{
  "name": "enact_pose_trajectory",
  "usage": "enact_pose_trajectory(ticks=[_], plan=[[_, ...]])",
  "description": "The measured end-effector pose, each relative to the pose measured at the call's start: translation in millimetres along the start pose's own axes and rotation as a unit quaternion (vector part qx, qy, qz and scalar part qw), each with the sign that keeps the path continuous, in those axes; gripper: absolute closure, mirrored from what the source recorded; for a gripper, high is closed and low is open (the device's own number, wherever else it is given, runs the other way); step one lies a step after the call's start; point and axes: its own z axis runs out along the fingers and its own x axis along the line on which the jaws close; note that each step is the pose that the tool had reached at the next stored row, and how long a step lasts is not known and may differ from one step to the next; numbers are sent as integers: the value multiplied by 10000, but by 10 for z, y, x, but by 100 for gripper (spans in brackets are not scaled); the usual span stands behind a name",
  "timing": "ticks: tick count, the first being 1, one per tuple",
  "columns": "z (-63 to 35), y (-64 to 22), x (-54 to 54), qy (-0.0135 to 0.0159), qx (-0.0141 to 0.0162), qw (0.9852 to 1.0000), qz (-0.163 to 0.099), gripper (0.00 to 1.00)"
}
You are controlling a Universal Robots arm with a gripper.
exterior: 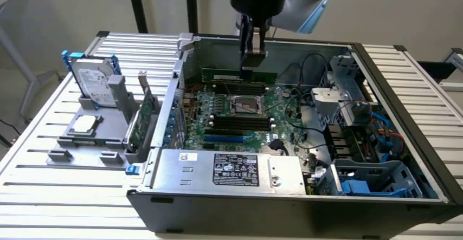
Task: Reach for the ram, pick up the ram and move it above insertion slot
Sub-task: 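Pick up the ram and move it above insertion slot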
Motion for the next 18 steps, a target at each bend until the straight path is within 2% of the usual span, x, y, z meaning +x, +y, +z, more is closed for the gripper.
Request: enact_pose_trajectory(ticks=[8, 18], plan=[[6, -70, 0, -34, 11, 10000, -1, 87], [6, -70, 1, -35, 11, 10000, -1, 87]])
